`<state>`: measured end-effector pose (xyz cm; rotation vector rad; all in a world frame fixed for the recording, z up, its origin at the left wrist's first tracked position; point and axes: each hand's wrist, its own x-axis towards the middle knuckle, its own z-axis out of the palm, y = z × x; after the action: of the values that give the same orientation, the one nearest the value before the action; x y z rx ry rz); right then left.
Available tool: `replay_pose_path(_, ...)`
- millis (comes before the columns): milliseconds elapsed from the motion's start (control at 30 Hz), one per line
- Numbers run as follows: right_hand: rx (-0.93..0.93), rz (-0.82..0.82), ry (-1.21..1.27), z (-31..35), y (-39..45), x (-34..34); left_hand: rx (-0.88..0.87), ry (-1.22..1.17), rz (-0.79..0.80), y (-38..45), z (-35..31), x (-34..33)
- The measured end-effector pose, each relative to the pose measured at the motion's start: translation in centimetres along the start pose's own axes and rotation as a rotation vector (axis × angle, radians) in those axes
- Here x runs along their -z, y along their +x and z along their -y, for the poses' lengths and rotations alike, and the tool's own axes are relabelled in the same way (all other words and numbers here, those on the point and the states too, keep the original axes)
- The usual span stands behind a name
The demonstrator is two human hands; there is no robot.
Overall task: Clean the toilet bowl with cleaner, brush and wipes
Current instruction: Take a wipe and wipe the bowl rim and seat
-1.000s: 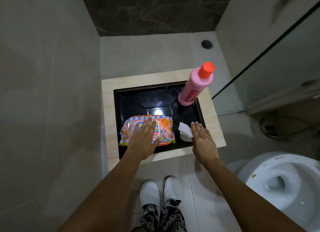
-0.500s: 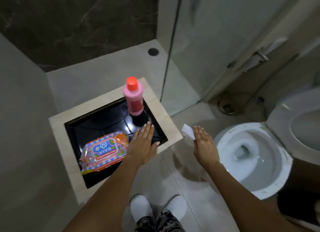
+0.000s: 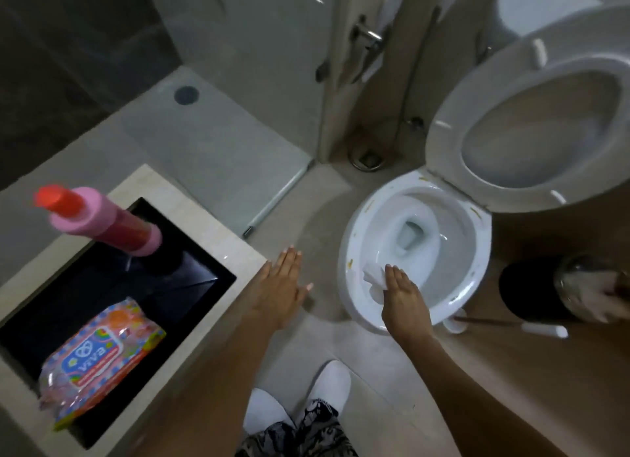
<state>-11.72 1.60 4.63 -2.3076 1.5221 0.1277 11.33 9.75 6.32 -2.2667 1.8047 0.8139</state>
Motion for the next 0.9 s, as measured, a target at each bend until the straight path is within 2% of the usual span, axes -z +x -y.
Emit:
replay_pose_path(167,-0.104,-0.038,0.084,-3.8,-0.2,-1.3,-0.074,0.015,0.033,3.3,-4.3,-2.5)
replay_pose_path(433,-0.21,-0.105,0.226,-5.5,-1.7,-5.4,-0.18,0.041,0.152,5.6,-8.0,-7.0)
replay_pose_path(667,-0.259,-0.213,0.283,-4.8,-2.3,-9.0,-0.335,0.127,0.211,7.4,-8.5,-10.9)
replay_pose_path(900,-0.238,-0.139,0.214,-4.4,-2.3,-16.3,-0.438,0.144,0.198,9.9,-6.6,-14.7)
